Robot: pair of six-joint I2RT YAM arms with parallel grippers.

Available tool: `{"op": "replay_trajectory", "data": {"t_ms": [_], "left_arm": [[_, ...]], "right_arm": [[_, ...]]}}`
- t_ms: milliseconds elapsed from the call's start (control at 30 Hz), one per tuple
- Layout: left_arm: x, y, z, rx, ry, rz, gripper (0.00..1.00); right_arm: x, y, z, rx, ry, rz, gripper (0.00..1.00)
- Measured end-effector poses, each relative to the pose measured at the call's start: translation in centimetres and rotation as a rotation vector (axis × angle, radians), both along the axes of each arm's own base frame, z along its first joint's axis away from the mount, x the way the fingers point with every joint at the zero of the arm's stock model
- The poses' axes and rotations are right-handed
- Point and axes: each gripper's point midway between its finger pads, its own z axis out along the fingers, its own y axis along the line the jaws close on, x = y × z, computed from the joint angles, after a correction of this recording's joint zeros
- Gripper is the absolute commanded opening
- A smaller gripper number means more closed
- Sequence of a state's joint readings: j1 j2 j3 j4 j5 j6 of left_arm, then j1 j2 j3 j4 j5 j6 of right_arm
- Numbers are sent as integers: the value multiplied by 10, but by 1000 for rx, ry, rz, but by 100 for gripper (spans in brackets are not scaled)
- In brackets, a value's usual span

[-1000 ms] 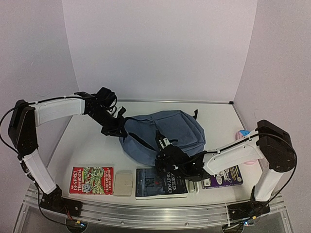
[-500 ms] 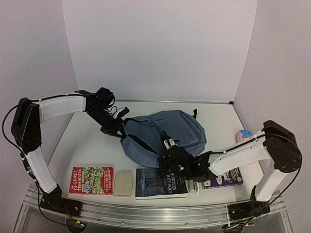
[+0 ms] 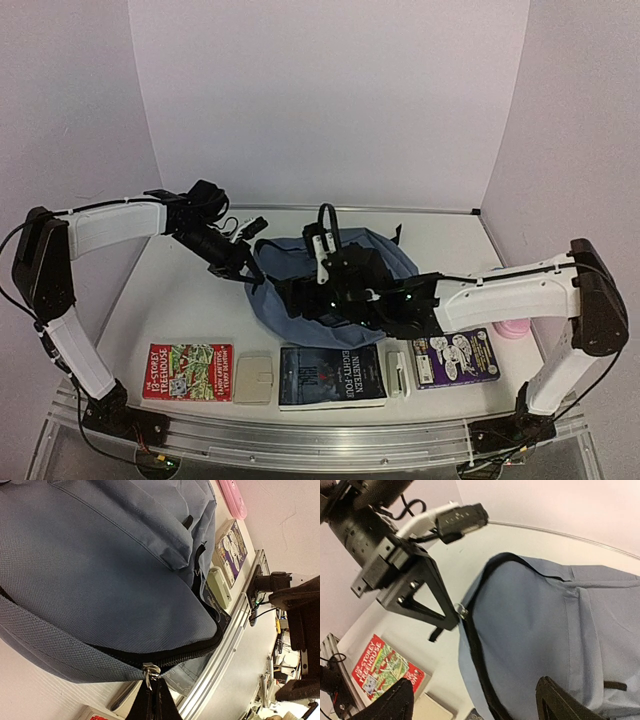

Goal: Pack the student bag
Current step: Unzip the student bag at the center of the board.

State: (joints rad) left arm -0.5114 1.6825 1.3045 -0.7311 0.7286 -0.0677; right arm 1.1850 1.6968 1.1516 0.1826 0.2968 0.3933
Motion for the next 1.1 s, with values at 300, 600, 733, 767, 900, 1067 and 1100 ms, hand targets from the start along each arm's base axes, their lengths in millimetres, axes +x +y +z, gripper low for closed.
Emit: {"op": "replay_trajectory", "data": {"t_ms": [300,600,733,767,900,1067,1100], "left_arm": [[0,0,0,-3,2,-1,0],[0,0,-1,4,-1,2,0],[2,2,-3,15,-5,8,0],[3,2,-4,22,-9,11,0],[8,7,-9,63,-29,34,0],[14,12,-14,105,-47,64,0],[14,13,-14,110,-48,67,0]], "right_arm": [[37,23,-43,-98,18,49,62],[47,32,-60,-152,12,90,30],[45,40,-61,-146,17,122,7],[44,41,-63,-146,19,131,2],[41,44,-66,-152,24,154,0],[39,44,-69,-147,25,164,0],[38,44,-69,-145,25,166,0]]}}
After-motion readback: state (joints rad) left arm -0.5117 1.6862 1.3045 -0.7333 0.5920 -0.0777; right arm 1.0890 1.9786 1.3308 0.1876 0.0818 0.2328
